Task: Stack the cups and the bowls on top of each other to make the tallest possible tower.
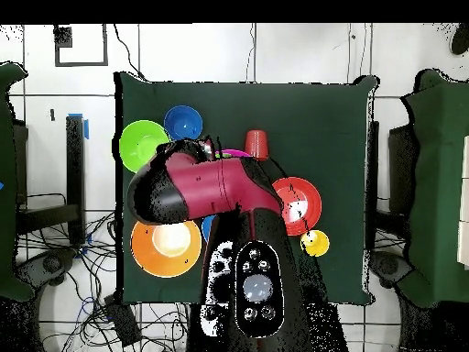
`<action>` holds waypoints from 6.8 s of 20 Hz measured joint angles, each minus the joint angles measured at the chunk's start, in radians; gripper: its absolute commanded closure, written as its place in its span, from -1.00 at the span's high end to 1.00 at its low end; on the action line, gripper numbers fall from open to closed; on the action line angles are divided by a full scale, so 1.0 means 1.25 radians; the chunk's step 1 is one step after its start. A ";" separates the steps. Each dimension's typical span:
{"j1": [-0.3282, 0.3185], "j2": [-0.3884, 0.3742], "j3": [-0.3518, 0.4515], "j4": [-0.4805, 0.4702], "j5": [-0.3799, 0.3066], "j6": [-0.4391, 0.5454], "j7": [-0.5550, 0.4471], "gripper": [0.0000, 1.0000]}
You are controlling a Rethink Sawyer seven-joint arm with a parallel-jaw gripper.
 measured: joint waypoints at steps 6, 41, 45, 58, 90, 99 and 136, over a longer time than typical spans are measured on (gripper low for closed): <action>-0.038 0.000 0.056 0.006 0.027 0.000 0.000 1.00; -0.086 0.087 0.231 -0.087 0.036 0.096 0.000 1.00; -0.086 0.094 0.231 -0.103 0.026 0.102 0.000 1.00; -0.095 0.127 0.232 -0.186 -0.061 0.107 0.000 1.00; -0.202 0.235 0.281 -0.270 -0.200 0.162 -0.013 1.00; -0.203 0.270 0.282 -0.267 -0.237 0.065 -0.013 1.00; -0.147 0.398 0.248 -0.268 -0.266 -0.079 -0.013 1.00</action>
